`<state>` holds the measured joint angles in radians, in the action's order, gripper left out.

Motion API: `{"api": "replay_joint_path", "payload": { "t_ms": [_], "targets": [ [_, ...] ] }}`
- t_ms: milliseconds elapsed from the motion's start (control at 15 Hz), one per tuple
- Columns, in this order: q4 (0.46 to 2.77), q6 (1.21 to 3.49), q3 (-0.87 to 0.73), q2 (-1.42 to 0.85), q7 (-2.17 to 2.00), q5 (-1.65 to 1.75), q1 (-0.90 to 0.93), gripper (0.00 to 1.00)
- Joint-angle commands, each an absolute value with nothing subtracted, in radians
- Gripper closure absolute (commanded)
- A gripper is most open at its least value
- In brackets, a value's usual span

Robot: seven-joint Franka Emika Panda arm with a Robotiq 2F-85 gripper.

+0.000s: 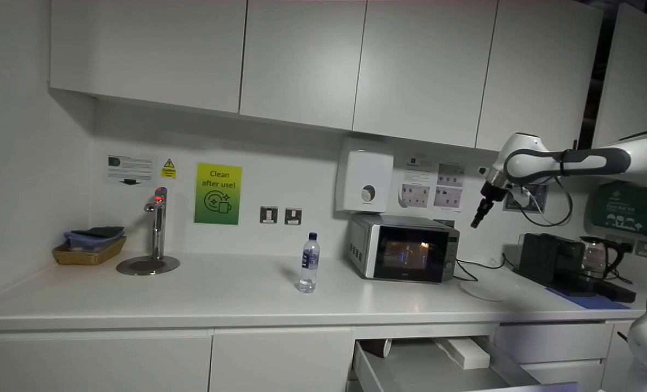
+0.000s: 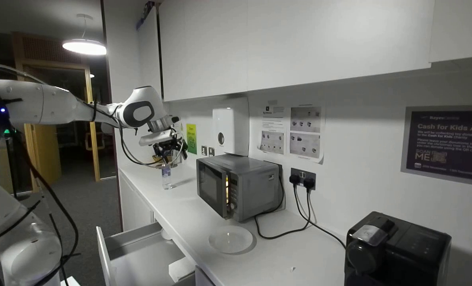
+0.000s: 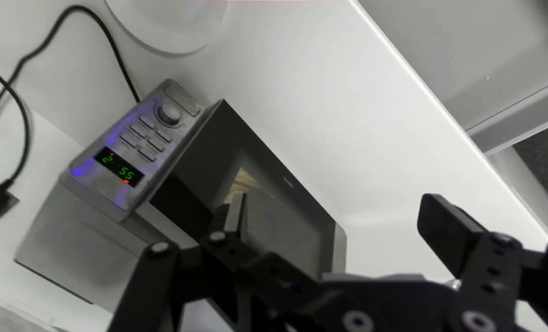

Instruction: Put the cup inside the microwave

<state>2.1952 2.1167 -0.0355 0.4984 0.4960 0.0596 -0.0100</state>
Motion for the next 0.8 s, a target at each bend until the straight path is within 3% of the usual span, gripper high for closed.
{"api": "replay_joint_path", "payload": {
  "t_ms": [0, 733],
  "targets": [
    [2.279, 2.097, -0.036, 0.628, 0.329, 0.128, -0.042, 0.00],
    [2.310, 2.111, -0.051, 0.672, 0.199, 0.131, -0.049, 0.00]
  ]
}}
